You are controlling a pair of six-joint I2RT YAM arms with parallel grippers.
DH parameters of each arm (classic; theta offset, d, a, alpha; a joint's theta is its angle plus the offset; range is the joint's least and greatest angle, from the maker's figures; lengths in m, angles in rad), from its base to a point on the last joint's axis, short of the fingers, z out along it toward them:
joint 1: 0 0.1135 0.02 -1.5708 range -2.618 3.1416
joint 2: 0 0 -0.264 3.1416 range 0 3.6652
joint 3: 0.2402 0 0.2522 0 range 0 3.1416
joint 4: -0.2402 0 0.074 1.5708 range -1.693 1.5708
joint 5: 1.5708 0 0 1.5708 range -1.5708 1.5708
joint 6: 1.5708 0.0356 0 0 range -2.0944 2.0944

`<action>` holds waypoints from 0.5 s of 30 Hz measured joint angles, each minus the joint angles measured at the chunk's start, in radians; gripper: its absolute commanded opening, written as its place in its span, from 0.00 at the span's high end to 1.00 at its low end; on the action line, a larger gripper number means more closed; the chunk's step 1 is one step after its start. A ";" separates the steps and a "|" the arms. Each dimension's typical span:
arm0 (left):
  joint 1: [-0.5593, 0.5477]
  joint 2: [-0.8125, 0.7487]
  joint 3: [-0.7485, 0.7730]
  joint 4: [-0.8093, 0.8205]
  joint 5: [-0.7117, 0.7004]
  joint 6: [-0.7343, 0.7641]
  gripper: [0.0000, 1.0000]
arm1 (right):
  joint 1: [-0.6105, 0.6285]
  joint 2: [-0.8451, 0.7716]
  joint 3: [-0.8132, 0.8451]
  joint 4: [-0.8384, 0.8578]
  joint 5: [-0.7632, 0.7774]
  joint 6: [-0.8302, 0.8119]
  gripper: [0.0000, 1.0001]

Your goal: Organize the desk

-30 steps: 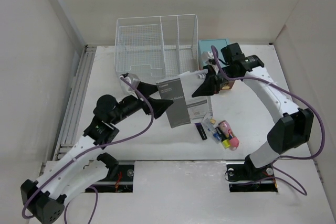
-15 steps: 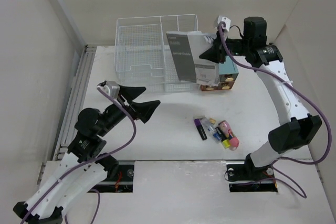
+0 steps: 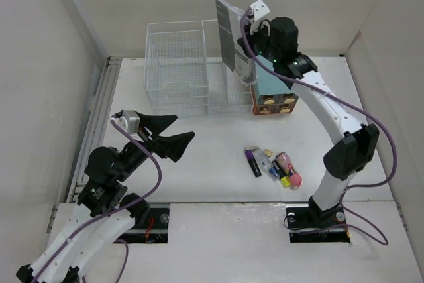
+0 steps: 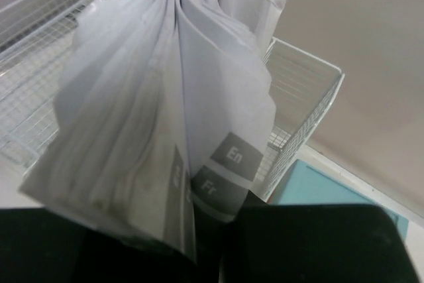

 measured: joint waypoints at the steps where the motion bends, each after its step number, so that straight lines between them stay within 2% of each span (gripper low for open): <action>1: 0.000 -0.002 0.000 -0.002 0.000 -0.001 0.08 | 0.019 0.022 0.007 0.007 0.044 0.003 1.00; 8: 0.000 -0.003 0.000 -0.009 -0.005 -0.004 0.08 | 0.080 0.140 0.051 0.017 0.271 0.016 1.00; 15: 0.000 -0.002 0.000 -0.017 -0.020 -0.003 0.08 | 0.081 0.117 0.048 0.018 0.324 0.020 1.00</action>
